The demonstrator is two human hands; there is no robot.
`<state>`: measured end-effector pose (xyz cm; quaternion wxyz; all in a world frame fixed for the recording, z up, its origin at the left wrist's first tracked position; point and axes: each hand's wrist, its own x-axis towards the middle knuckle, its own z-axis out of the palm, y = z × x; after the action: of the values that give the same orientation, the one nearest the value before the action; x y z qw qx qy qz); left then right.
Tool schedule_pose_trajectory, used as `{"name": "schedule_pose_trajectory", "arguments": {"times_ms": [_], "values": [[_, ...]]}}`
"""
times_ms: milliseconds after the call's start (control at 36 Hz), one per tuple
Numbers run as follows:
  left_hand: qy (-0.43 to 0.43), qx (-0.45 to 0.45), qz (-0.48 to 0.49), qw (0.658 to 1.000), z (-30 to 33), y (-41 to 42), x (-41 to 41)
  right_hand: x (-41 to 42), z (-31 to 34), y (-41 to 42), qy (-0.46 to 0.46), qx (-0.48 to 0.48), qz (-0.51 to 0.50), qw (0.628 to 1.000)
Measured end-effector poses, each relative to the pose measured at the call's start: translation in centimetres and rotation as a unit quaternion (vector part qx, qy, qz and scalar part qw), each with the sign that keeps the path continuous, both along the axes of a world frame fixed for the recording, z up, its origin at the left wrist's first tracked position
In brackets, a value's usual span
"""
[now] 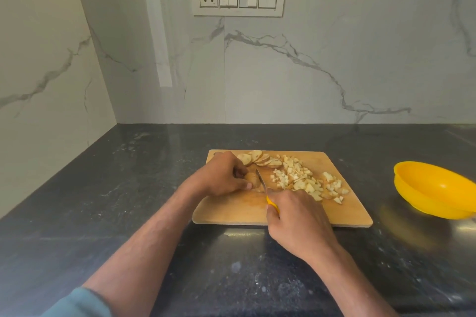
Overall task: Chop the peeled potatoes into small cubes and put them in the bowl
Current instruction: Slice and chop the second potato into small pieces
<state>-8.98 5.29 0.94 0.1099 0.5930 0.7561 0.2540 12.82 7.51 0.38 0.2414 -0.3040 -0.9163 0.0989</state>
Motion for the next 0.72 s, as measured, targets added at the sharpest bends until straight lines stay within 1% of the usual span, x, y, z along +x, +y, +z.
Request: {"name": "schedule_pose_trajectory", "arguments": {"times_ms": [194, 361, 583, 722], "values": [[-0.021, 0.005, 0.017, 1.000, -0.2, -0.1, 0.2, 0.1, -0.4, -0.3, 0.042, -0.005, -0.015, 0.999], [-0.056, 0.012, 0.021, 0.998, -0.5, 0.0, 0.4, 0.1, -0.4, -0.3, 0.043, -0.023, -0.011, 0.999], [-0.040, 0.021, 0.038, 0.998, -0.5, 0.1, 0.9, 0.1, -0.7, -0.6, 0.062, -0.010, -0.002, 0.998], [-0.031, 0.026, 0.038, 0.998, -0.2, 0.0, 1.5, 0.3, -0.7, -0.7, 0.049, -0.012, 0.006, 0.999]]}}
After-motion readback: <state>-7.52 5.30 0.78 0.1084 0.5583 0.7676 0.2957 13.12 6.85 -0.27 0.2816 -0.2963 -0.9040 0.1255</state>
